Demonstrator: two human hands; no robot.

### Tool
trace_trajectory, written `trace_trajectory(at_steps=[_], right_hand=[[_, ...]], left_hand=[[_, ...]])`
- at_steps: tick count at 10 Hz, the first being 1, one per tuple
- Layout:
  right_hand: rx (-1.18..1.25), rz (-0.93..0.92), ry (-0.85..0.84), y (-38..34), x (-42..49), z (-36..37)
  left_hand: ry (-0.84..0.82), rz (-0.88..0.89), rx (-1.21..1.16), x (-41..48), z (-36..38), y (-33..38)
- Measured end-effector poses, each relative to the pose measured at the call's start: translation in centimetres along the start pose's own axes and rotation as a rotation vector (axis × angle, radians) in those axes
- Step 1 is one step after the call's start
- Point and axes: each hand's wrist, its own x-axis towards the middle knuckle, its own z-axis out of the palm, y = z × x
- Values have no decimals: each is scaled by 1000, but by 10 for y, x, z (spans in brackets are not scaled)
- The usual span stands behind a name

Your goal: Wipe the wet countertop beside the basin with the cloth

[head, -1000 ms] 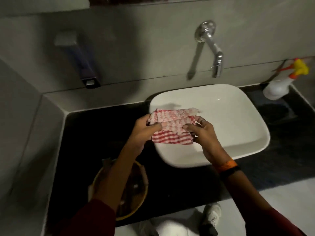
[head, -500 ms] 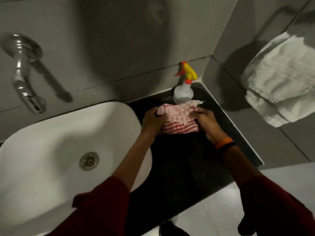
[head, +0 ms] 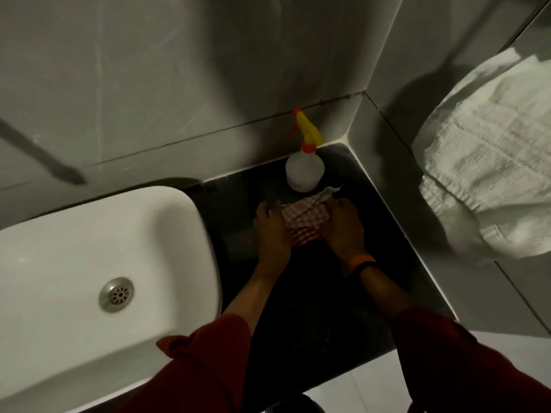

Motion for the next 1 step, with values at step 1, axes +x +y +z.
trace_trajectory(at_steps=[1], right_hand=[[-38, -143, 49, -22, -6, -2]], left_hand=[[-4, 227, 213, -7, -16, -1]])
